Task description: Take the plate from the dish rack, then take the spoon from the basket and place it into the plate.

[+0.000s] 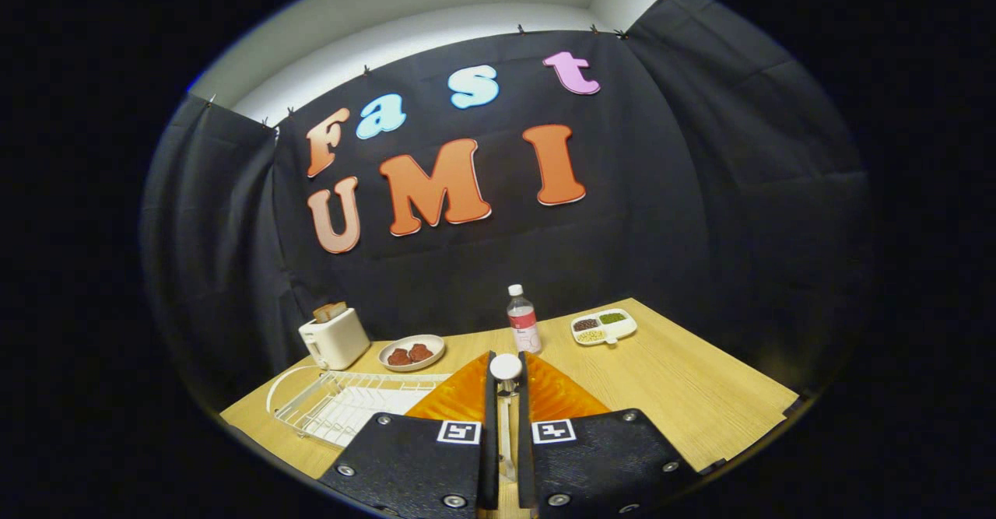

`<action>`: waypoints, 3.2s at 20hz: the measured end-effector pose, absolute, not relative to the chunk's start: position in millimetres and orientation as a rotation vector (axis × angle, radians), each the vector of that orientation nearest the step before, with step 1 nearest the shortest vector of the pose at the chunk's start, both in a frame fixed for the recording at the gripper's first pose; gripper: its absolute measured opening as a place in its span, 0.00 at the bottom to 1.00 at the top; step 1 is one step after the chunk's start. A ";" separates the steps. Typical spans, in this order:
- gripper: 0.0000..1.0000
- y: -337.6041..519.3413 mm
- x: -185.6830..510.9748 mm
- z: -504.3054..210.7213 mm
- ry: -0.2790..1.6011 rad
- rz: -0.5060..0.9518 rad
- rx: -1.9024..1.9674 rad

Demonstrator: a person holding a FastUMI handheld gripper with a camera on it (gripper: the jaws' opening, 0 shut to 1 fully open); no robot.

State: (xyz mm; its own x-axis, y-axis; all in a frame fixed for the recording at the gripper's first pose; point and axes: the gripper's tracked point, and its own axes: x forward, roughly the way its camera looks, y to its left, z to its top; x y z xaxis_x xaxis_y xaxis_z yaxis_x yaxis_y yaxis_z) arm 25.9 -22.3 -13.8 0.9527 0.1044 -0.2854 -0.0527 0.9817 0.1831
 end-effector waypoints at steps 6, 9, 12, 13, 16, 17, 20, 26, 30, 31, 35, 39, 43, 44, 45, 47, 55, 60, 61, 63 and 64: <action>0.10 23.7 -23.4 -16.8 0.330 0.280 0.222; 0.10 34.7 -39.9 -23.3 0.320 0.359 0.242; 0.10 50.4 -59.2 -38.3 0.334 0.445 0.273; 0.09 57.4 -68.8 -41.7 0.341 0.482 0.282; 0.10 74.0 -86.5 -57.5 0.355 0.573 0.283; 0.10 80.8 -92.2 -66.3 0.375 0.598 0.289; 0.10 95.3 -99.5 -97.5 0.443 0.641 0.286; 0.11 106.6 -97.5 -140.5 0.516 0.636 0.305; 0.21 93.9 -96.4 -151.8 0.536 0.610 0.276; 0.22 92.4 -96.2 -149.7 0.532 0.604 0.281; 0.30 88.6 -86.4 -124.9 0.470 0.582 0.316; 0.48 74.9 -67.8 -82.1 0.341 0.513 0.276; 0.67 64.1 -53.7 -44.9 0.215 0.430 0.210; 0.73 57.0 -48.9 -37.4 0.187 0.385 0.182; 0.76 49.6 -44.0 -30.6 0.163 0.340 0.150; 0.82 36.1 -37.1 -18.8 0.114 0.251 0.086; 0.86 27.4 -32.1 3.4 0.032 0.150 0.055; 0.86 29.8 -26.2 -1.9 0.032 0.133 0.064; 0.87 30.7 -24.9 -3.6 0.036 0.135 0.055; 0.86 31.3 -23.1 -5.9 0.044 0.132 0.046; 0.87 32.8 -21.7 -6.3 0.045 0.132 0.048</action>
